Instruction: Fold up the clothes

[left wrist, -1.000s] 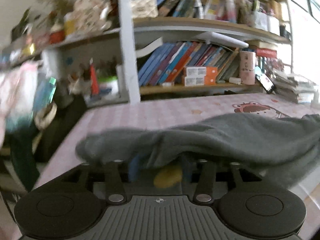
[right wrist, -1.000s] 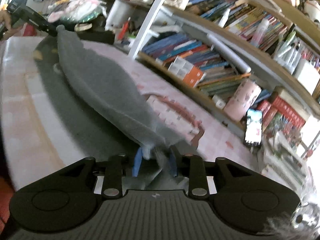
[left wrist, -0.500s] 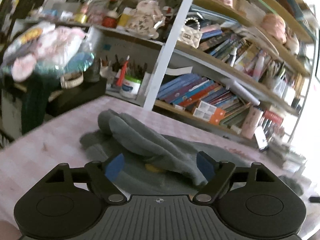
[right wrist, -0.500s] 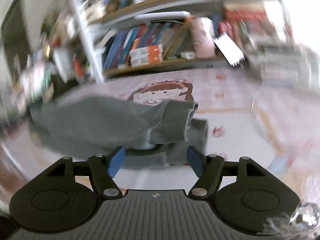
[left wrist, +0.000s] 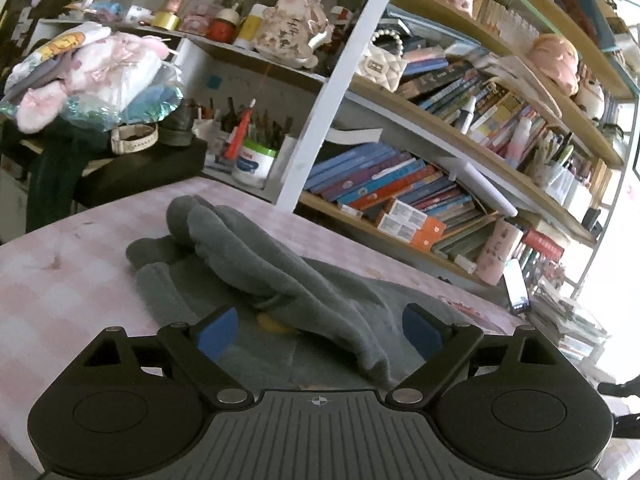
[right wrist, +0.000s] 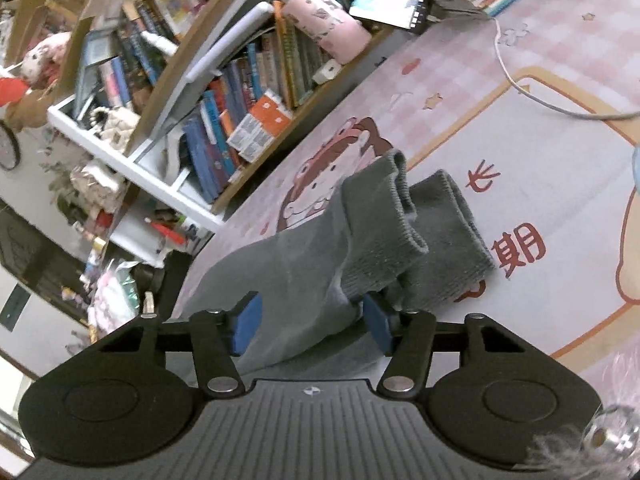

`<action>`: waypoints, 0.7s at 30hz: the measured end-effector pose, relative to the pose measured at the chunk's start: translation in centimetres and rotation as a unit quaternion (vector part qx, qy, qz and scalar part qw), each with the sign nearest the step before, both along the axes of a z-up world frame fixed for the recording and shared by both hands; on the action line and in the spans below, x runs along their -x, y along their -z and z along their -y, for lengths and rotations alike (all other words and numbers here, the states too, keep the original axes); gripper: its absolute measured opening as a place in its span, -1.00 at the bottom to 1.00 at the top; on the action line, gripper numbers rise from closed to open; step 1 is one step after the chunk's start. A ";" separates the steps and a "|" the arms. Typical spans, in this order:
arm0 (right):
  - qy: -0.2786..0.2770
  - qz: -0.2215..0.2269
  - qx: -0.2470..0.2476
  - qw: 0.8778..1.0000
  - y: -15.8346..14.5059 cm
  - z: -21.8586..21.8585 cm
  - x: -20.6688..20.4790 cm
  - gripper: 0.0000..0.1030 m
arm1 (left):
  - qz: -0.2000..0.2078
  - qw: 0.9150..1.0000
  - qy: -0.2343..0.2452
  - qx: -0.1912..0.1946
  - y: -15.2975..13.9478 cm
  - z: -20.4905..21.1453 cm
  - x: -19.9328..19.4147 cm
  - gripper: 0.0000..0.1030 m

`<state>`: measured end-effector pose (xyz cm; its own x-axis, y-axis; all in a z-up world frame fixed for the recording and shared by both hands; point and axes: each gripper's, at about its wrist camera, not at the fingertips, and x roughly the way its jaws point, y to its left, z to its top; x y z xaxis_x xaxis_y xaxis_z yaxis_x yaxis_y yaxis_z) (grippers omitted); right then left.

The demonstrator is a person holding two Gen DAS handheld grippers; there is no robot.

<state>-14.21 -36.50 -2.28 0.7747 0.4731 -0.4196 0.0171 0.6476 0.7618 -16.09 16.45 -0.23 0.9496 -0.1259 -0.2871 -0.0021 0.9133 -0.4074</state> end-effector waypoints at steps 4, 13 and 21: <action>0.014 -0.015 -0.004 1.000 0.6 0.1 -0.3 0.02 | 0.002 1.000 -0.006 0.021 0.3 -0.9 0.3 0.79; 0.046 -0.041 0.032 0.998 0.8 -0.1 -2.6 -0.52 | -0.005 0.999 0.016 0.036 1.2 -0.9 0.1 0.78; 0.010 0.145 0.103 0.984 -5.0 -1.8 -0.2 -0.73 | -0.007 0.999 -0.003 0.043 1.3 -1.7 0.3 0.77</action>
<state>-14.05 -34.65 2.76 0.8843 0.3846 -0.2648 -0.1676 0.7907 0.5889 -16.38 18.11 -1.53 0.9467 -0.1443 -0.2879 -0.0138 0.8750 -0.4838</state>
